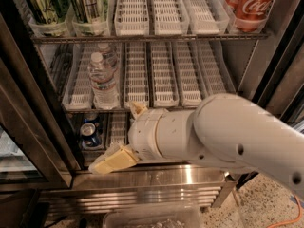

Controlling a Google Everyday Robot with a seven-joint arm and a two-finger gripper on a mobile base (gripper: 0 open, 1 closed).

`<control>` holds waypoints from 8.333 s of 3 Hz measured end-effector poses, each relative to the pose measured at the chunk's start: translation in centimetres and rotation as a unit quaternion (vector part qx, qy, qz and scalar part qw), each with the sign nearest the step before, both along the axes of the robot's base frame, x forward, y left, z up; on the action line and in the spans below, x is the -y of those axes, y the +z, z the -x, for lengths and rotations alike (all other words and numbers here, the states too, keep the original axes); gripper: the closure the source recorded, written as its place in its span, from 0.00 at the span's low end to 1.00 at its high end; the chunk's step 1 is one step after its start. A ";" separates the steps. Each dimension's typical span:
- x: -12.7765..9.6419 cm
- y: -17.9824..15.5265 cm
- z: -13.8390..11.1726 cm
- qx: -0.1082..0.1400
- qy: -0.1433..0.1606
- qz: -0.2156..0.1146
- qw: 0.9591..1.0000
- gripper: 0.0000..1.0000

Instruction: Pick water bottle from middle shelf of fridge

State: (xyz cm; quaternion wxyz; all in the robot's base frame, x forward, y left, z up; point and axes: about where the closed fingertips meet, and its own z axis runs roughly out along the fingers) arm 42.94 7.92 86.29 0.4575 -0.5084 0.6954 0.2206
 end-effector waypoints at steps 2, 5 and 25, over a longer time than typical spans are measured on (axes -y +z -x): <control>-3.0 1.3 -2.7 0.101 -0.074 -0.008 0.992 0.00; -2.3 3.4 -7.2 0.115 -0.199 -0.088 0.969 0.00; -3.4 -1.3 -17.8 0.214 -0.403 -0.135 0.880 1.00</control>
Offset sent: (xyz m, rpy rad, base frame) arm 0.0470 0.0326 0.0155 0.0351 -0.3307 -0.3130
